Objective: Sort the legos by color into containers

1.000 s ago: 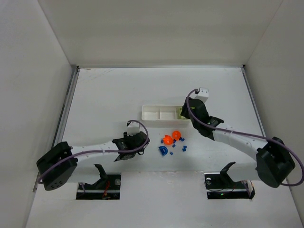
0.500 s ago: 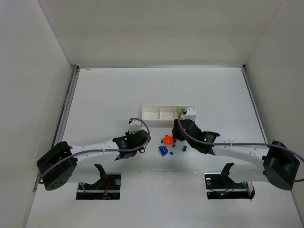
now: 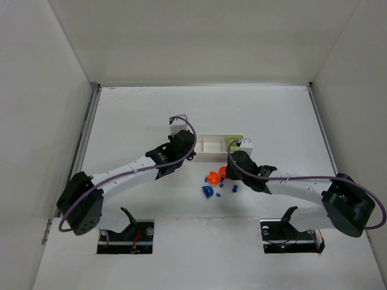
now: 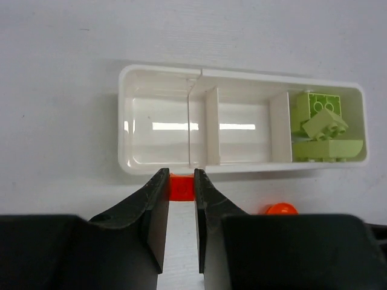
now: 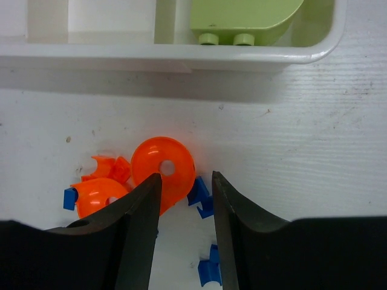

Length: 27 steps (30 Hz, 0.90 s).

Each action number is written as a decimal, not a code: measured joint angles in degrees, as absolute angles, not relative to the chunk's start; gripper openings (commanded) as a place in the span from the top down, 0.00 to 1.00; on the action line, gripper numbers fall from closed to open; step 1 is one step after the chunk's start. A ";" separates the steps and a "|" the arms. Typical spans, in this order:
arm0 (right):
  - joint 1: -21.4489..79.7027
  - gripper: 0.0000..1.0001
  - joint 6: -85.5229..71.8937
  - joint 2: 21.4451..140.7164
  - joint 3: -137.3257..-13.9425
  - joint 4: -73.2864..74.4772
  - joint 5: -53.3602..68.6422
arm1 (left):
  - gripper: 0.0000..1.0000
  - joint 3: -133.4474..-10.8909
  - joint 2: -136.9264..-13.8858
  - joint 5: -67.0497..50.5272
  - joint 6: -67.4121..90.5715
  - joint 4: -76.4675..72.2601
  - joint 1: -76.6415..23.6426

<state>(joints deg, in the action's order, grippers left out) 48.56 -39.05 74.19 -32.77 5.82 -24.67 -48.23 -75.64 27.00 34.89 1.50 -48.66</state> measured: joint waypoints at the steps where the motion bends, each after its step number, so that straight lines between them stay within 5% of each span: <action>1: 48.18 0.56 -39.05 74.50 -32.77 5.43 -24.36 | 0.88 -49.21 -77.32 26.57 34.44 0.86 -48.01; 8: 46.04 0.57 -39.24 77.62 -32.80 4.27 -22.24 | 0.85 -54.37 -89.34 24.16 31.62 -1.21 -44.82; 15: 45.76 0.68 -39.48 78.52 -32.82 3.25 -21.10 | 0.55 -55.27 -92.71 24.16 30.26 -2.11 -43.46; 27: 43.90 0.91 -41.67 79.07 -32.82 -0.67 -19.29 | 0.56 -46.28 -75.46 25.67 29.21 -5.04 -48.40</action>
<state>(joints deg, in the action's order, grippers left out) 43.90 -41.67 79.07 -32.82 -0.67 -19.29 -46.28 -75.46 25.67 29.21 -5.04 -48.40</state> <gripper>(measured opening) 0.106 0.447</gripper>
